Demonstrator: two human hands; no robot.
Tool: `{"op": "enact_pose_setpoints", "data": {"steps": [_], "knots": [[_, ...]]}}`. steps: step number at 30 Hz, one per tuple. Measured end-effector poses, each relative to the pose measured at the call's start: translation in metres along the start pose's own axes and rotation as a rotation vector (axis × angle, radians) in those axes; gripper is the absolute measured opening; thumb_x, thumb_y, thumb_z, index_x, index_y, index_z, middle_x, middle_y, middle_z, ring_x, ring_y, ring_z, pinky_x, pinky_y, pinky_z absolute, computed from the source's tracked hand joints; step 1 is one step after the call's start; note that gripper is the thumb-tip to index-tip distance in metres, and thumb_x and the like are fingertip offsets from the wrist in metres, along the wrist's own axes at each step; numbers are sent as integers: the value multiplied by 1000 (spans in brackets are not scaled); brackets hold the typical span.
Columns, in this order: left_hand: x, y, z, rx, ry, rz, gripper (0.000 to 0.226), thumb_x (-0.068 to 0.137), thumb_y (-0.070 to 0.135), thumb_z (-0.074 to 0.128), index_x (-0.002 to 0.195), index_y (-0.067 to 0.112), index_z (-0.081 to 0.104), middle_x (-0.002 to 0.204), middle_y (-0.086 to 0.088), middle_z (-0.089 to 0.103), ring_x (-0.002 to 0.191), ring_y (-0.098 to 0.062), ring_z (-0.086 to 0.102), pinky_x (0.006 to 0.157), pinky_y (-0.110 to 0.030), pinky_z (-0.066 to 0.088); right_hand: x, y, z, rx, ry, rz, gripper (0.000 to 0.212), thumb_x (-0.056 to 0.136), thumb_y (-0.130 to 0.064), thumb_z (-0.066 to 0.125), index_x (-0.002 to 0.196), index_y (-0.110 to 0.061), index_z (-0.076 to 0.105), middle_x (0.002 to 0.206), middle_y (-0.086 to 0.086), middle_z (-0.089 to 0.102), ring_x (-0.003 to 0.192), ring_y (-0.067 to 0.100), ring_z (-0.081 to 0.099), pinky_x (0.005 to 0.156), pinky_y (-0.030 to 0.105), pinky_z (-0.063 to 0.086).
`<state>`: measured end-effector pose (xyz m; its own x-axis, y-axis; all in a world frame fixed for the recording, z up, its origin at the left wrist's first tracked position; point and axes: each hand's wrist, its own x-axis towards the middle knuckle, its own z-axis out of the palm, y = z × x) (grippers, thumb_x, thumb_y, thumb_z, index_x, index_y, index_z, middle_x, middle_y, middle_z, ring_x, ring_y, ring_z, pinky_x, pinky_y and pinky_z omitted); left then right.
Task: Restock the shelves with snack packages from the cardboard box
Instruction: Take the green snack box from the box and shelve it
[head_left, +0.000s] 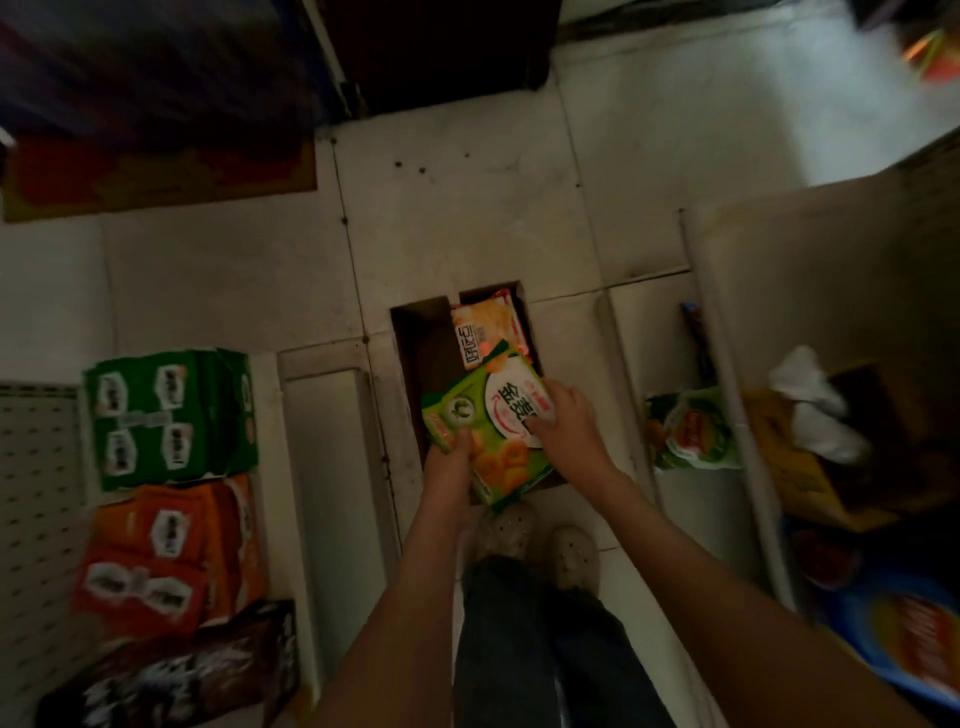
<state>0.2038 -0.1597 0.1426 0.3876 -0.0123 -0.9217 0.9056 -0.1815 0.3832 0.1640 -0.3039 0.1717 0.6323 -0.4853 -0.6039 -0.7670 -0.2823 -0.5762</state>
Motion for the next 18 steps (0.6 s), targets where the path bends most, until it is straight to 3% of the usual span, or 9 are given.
{"op": "enact_pose_setpoints", "data": {"steps": [3, 6, 9, 11, 14, 16, 18], "knots": [[-57, 28, 1, -111, -146, 18, 43, 96, 38, 47, 136, 23, 45, 128, -8, 59, 113, -31, 59, 96, -59, 45, -36, -33, -45, 104, 19, -20, 52, 87, -13, 59, 136, -17, 44, 122, 11, 46, 114, 27, 47, 96, 41, 44], [-115, 54, 5, -143, -222, 45, 41, 98, 34, 45, 136, 20, 45, 130, -9, 58, 114, -31, 58, 97, -57, 44, -80, -64, -95, 256, 68, -48, 48, 90, -10, 56, 137, -17, 45, 117, 5, 45, 111, 22, 51, 91, 35, 48], [-166, 69, 14, -152, -308, 38, 44, 95, 40, 46, 136, 23, 45, 133, -10, 57, 115, -34, 58, 95, -60, 45, -128, -83, -137, 413, 159, -91, 42, 91, -13, 57, 133, -17, 50, 127, 10, 50, 113, 22, 54, 92, 39, 51], [-197, 76, 21, -150, -361, 39, 45, 96, 42, 43, 137, 23, 44, 132, -11, 58, 115, -34, 59, 93, -59, 46, -156, -89, -154, 509, 261, -70, 49, 89, -15, 62, 135, -14, 45, 130, 8, 48, 117, 20, 51, 95, 40, 49], [-245, 79, 29, -180, -463, 59, 46, 98, 41, 41, 138, 21, 43, 132, -12, 57, 116, -34, 58, 98, -59, 43, -201, -93, -170, 895, 317, 51, 65, 83, -17, 70, 139, -17, 37, 133, 8, 51, 116, 24, 55, 95, 45, 50], [-276, 76, 33, -218, -524, 65, 46, 98, 40, 41, 139, 19, 44, 133, -12, 57, 117, -34, 57, 101, -57, 41, -230, -94, -179, 1141, 240, 61, 59, 80, -21, 71, 132, -17, 45, 128, 10, 60, 110, 28, 62, 92, 48, 51], [-303, 71, 36, -248, -563, 55, 48, 97, 41, 43, 137, 16, 46, 131, -12, 58, 118, -34, 57, 103, -56, 40, -256, -97, -186, 1210, 221, 23, 50, 79, -24, 71, 125, -16, 54, 119, 9, 66, 105, 27, 65, 87, 44, 54]]}}
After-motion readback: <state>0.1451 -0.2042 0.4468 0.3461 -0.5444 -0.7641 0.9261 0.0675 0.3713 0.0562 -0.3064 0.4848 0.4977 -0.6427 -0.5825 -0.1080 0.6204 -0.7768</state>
